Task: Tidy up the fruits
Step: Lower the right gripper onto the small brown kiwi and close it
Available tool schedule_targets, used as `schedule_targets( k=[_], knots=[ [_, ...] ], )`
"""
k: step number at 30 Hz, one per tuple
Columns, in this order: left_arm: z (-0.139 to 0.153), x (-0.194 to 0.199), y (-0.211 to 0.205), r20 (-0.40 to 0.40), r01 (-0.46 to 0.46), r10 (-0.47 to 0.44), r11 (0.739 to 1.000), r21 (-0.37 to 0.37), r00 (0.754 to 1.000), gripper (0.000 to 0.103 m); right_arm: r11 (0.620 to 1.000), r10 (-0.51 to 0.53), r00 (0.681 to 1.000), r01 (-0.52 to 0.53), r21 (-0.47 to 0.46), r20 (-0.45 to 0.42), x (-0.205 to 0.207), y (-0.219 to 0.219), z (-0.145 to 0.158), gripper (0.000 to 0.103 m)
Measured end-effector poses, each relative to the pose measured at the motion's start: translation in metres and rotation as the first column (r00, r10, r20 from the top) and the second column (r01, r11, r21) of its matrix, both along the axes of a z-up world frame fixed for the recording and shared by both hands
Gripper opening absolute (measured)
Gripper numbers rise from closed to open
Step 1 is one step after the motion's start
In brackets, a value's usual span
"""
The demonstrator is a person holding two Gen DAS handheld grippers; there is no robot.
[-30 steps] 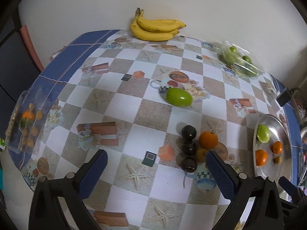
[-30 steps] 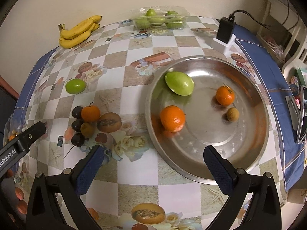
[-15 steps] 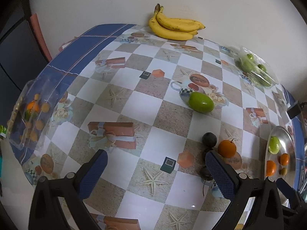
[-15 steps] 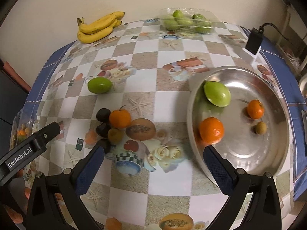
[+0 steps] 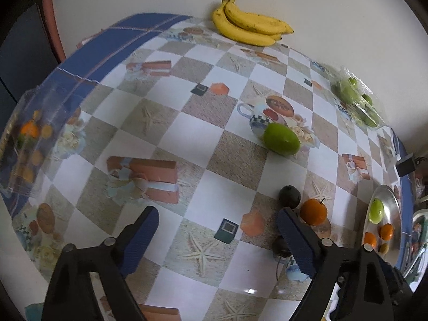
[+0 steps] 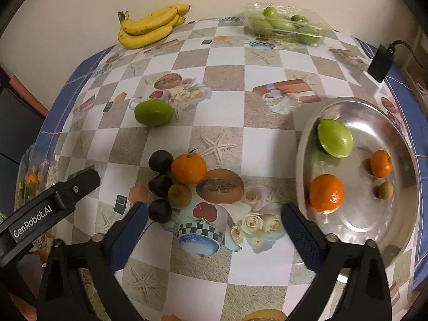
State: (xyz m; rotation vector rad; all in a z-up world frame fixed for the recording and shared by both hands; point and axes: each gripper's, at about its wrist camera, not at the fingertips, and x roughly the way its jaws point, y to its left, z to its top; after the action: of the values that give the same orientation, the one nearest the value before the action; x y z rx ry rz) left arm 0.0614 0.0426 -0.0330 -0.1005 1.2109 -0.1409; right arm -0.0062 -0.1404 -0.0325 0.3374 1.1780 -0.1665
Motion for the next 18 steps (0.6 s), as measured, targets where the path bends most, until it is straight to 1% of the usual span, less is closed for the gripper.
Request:
schedule_targets(
  k=[1,3,5,9,11,18],
  knots=[
    [-0.001,0.001,-0.001,-0.007,-0.001,0.001,1.0,-0.006,1.0,0.091,1.0,0.002,1.0,-0.002,0.0,-0.004,0.001,0.001,-0.001,0.088],
    [-0.004,0.002,-0.003,-0.016,-0.003,0.003,1.0,-0.009,1.0,0.09,1.0,0.005,1.0,-0.005,0.004,-0.015,0.004,0.002,-0.005,0.085],
    [-0.007,0.003,-0.004,-0.027,-0.005,0.005,1.0,-0.009,1.0,0.089,1.0,0.01,1.0,-0.01,0.004,-0.027,0.006,0.004,-0.009,0.078],
    [-0.012,0.005,-0.002,-0.053,-0.022,0.021,0.999,-0.026,0.998,0.087,1.0,0.018,0.999,-0.017,0.021,-0.032,0.009,0.007,-0.012,0.069],
    [-0.013,0.007,-0.002,-0.055,-0.031,0.029,0.999,-0.025,0.998,0.086,0.999,0.023,0.999,-0.021,0.035,-0.032,0.011,0.008,-0.014,0.061],
    [-0.015,0.009,-0.006,-0.057,-0.022,0.021,1.0,-0.019,0.998,0.084,0.996,0.053,0.998,-0.051,0.073,-0.03,0.017,0.013,-0.022,0.046]
  ],
)
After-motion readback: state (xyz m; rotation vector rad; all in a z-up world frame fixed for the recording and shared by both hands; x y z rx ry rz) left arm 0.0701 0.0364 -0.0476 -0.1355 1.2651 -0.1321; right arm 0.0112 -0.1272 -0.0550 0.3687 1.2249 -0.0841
